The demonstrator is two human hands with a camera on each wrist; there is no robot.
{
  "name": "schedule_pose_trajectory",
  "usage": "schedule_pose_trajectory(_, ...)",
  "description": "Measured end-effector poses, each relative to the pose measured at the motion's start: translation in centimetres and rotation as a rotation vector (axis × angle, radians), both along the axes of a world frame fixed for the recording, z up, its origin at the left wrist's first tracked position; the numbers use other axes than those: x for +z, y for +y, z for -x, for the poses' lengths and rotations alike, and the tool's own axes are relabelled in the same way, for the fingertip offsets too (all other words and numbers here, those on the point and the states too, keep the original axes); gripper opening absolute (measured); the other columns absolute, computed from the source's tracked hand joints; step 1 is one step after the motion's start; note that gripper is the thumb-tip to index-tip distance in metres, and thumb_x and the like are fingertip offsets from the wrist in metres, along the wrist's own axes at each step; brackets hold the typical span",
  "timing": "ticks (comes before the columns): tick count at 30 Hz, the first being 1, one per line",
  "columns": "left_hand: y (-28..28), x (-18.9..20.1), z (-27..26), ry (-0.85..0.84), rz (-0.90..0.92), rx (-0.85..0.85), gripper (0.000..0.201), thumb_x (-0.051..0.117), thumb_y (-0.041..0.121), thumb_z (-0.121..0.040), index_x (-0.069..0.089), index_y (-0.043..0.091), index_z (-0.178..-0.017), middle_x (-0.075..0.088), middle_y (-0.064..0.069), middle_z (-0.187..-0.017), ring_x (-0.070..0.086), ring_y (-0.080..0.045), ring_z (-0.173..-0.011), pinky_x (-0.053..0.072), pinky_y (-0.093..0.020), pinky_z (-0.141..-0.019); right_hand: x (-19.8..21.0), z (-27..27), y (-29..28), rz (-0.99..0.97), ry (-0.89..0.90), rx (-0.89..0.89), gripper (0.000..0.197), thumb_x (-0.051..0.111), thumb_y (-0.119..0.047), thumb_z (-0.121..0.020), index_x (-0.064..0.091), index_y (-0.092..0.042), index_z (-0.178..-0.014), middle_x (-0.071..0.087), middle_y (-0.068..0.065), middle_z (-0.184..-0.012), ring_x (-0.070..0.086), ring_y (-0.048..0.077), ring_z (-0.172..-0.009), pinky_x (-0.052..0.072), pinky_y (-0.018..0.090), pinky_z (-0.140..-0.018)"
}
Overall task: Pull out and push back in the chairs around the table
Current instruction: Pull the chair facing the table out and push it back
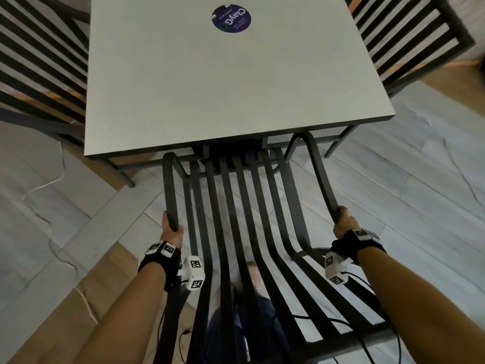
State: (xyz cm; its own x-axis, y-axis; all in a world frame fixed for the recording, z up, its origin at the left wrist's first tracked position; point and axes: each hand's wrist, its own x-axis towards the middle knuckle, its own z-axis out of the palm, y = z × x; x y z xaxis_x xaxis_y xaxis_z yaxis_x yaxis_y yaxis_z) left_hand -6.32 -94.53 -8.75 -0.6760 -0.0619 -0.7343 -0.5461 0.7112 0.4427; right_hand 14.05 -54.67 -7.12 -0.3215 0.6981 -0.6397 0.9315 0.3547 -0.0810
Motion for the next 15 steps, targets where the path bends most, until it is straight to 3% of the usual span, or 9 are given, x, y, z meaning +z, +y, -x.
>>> schedule_pose_trajectory(2,0.1,1.1,0.4,-0.034,0.072,-0.028,0.074,0.052,0.030,-0.100,0.004,0.032,-0.156,0.035,-0.029,-0.150,0.046,-0.050,-0.128,0.039,-0.053,-0.111,1.6,-0.1,-0.5,-0.031,-0.060,0.007,0.068,0.051,-0.013,-0.088,0.016,-0.029,-0.145,0.046,0.019,-0.133,0.051,0.044,-0.114,0.044,0.057,-0.096)
schedule_pose_trajectory(4,0.7,2.9,0.6,-0.031,0.163,-0.070,0.077,0.059,0.032,-0.095,0.012,0.024,-0.155,0.027,-0.027,-0.152,0.039,-0.049,-0.132,0.036,-0.052,-0.114,3.8,-0.2,-1.0,-0.051,-0.063,0.028,0.072,0.057,-0.021,-0.088,0.016,-0.025,-0.146,0.041,0.019,-0.138,0.043,0.044,-0.121,0.040,0.058,-0.100)
schedule_pose_trajectory(6,1.7,5.0,0.6,0.052,0.203,-0.129,0.071,0.063,0.025,-0.091,0.027,0.016,-0.151,0.033,-0.024,-0.149,0.040,-0.046,-0.131,0.038,-0.050,-0.113,6.1,0.2,-0.7,-0.075,-0.009,0.045,0.072,0.059,-0.028,-0.088,0.019,-0.022,-0.146,0.039,0.020,-0.141,0.040,0.044,-0.124,0.040,0.058,-0.100)
schedule_pose_trajectory(8,3.3,7.1,0.5,0.129,0.129,-0.175,0.059,0.063,0.019,-0.091,0.039,0.012,-0.145,0.038,-0.023,-0.146,0.042,-0.043,-0.130,0.039,-0.048,-0.112,8.4,0.7,0.3,-0.098,0.056,0.052,0.070,0.060,-0.030,-0.088,0.021,-0.021,-0.146,0.038,0.021,-0.142,0.039,0.044,-0.125,0.040,0.056,-0.099)
schedule_pose_trajectory(15,13.7,15.3,-2.7,0.253,-0.165,-0.458,0.033,0.063,0.022,-0.092,0.057,0.018,-0.124,0.058,-0.014,-0.129,0.060,-0.029,-0.109,0.051,-0.043,-0.098,15.8,0.4,6.2,-0.084,0.304,0.030,0.068,0.061,-0.031,-0.088,0.024,-0.018,-0.144,0.034,0.023,-0.144,0.040,0.045,-0.127,0.038,0.054,-0.105)
